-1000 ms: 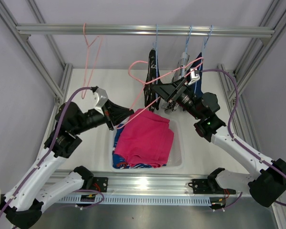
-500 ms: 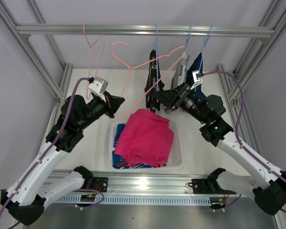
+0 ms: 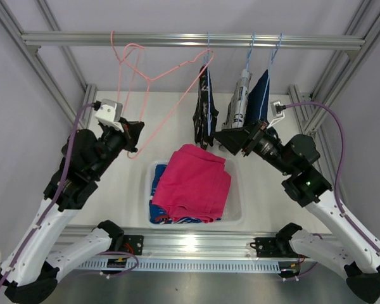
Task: Remove the trousers from the hanger
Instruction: Place the hanger at the clothesline.
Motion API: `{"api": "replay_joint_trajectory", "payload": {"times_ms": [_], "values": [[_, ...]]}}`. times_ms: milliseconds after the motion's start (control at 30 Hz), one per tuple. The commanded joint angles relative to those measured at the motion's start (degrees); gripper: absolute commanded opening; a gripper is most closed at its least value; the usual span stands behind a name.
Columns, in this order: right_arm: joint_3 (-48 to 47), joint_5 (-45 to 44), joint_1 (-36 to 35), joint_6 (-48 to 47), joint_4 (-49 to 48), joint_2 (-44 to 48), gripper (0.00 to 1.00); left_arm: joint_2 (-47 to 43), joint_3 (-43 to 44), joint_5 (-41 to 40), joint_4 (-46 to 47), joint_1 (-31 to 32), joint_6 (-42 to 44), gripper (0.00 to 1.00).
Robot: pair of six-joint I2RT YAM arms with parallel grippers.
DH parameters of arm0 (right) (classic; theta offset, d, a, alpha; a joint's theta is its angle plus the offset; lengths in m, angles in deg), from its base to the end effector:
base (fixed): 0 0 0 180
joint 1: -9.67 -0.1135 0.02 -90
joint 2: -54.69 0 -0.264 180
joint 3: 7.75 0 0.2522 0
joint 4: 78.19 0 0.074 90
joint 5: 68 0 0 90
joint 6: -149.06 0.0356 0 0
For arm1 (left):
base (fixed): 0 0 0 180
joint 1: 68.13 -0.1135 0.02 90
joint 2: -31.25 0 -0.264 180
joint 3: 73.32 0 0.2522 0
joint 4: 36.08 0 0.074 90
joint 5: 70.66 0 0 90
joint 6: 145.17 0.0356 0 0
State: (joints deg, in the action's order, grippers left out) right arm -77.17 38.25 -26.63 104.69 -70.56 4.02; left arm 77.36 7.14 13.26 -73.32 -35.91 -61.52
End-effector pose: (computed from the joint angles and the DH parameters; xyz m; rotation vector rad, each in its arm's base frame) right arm 0.1534 0.1250 0.4196 -0.1383 1.5251 1.3652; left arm 0.1327 -0.0792 0.4405 0.2857 1.6131 -0.4318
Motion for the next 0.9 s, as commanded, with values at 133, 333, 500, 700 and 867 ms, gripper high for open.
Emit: {"api": "replay_joint_trajectory", "payload": {"times_ms": [133,333,500,700,867], "values": [[-1.1,-1.9,0.0,-5.4,8.6,5.5,0.86,-2.7,6.2,-6.6,-4.8,-0.2,1.0,0.01],[-0.1,-3.1,0.1,-7.2,12.6,8.1,0.86,-2.9,6.2,-10.1,-8.2,-0.2,1.5,0.01],[1.3,-3.9,0.4,-8.1,14.2,10.4,0.87,-2.8,5.9,-11.0,-10.8,-0.2,0.5,0.01],[2.4,-4.5,0.9,-9.4,16.1,11.1,0.88,-5.7,2.0,-10.8,-11.0,-0.2,0.0,0.01],[2.9,-4.3,1.2,-10.1,16.7,10.9,0.88,-4.0,2.0,-12.1,-11.5,-0.2,-0.2,0.01]]}}
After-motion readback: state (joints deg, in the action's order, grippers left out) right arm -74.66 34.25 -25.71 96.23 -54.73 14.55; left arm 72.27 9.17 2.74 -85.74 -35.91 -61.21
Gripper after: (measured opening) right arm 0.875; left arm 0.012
